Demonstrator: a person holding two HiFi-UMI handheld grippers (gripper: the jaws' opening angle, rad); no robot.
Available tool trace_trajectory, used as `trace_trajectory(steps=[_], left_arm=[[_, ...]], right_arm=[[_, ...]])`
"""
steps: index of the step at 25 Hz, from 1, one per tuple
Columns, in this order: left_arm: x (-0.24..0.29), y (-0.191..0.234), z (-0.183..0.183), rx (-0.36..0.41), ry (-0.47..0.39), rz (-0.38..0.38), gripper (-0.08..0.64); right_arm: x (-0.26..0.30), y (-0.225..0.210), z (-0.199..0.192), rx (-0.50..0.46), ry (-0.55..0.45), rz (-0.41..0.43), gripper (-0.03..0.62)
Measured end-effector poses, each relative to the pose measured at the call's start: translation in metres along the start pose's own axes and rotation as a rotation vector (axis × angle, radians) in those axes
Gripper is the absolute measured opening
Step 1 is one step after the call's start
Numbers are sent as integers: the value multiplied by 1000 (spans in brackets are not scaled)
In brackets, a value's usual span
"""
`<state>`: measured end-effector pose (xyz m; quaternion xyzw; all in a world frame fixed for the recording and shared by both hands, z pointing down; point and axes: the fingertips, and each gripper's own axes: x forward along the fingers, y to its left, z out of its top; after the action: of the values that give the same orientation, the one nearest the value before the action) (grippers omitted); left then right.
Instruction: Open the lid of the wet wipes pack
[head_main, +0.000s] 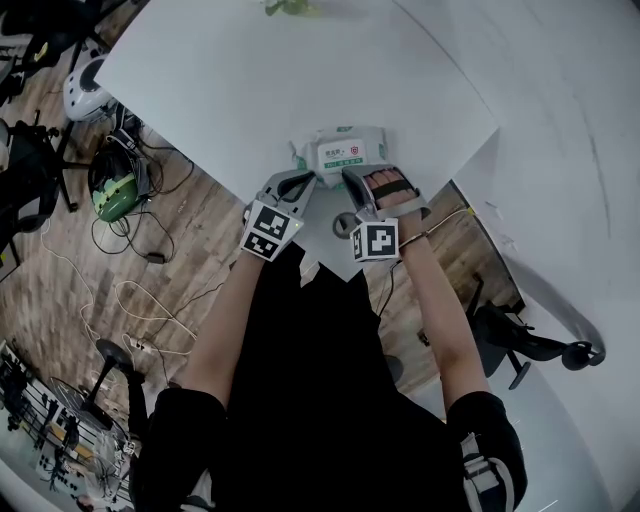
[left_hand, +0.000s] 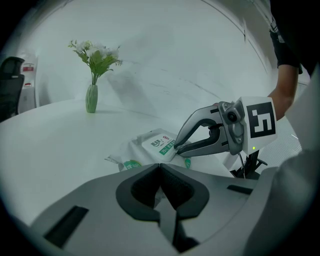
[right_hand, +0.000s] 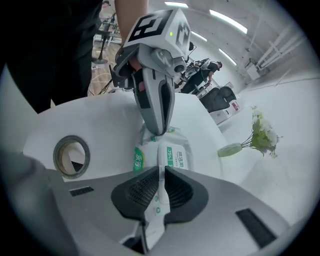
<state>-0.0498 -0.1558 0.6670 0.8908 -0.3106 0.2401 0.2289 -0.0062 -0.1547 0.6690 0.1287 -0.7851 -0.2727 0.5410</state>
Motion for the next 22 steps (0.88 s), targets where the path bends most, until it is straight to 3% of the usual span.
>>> trace_trajectory(steps=[4,22], left_arm=[[1,0,0,2,-2,-1,23],[2,-4,-7,28,9,16,23]], right_arm=[[-1,-3,0,67,-17,30,52],[-12,-9,4,80,-11,20,35]])
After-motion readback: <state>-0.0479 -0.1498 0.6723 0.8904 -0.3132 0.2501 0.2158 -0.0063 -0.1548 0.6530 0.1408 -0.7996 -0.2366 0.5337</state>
